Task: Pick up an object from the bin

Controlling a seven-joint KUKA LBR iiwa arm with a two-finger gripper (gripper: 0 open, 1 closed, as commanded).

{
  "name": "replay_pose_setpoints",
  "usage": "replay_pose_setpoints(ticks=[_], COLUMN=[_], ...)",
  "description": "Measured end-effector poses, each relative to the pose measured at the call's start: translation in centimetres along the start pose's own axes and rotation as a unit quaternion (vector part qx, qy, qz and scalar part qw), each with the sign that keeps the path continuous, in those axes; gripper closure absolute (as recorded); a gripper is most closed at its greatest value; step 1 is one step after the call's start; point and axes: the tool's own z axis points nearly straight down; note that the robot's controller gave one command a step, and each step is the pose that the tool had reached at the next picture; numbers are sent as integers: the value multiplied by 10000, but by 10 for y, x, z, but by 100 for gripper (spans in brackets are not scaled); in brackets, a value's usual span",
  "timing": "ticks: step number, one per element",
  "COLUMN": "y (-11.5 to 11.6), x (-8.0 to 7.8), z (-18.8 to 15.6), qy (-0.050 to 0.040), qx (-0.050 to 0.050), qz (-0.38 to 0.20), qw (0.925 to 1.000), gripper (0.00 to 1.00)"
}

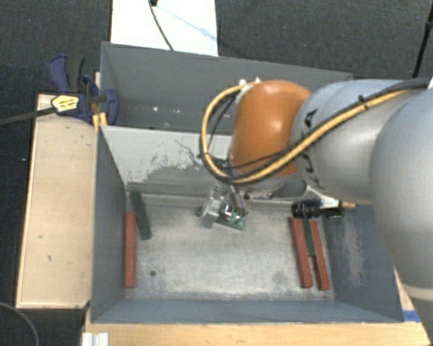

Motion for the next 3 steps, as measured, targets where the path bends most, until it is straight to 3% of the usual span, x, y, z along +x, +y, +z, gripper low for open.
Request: replay_pose_setpoints(ticks=[1, 2, 3], y=[-1, -38, -35], x=[-3, -25, -26], z=[-4, 80, 75], qy=[-34, -7, -36], qx=[-15, 11, -15], qz=[16, -246, -251], qw=[10000, 9997, 9997], gripper=[0, 0, 100])
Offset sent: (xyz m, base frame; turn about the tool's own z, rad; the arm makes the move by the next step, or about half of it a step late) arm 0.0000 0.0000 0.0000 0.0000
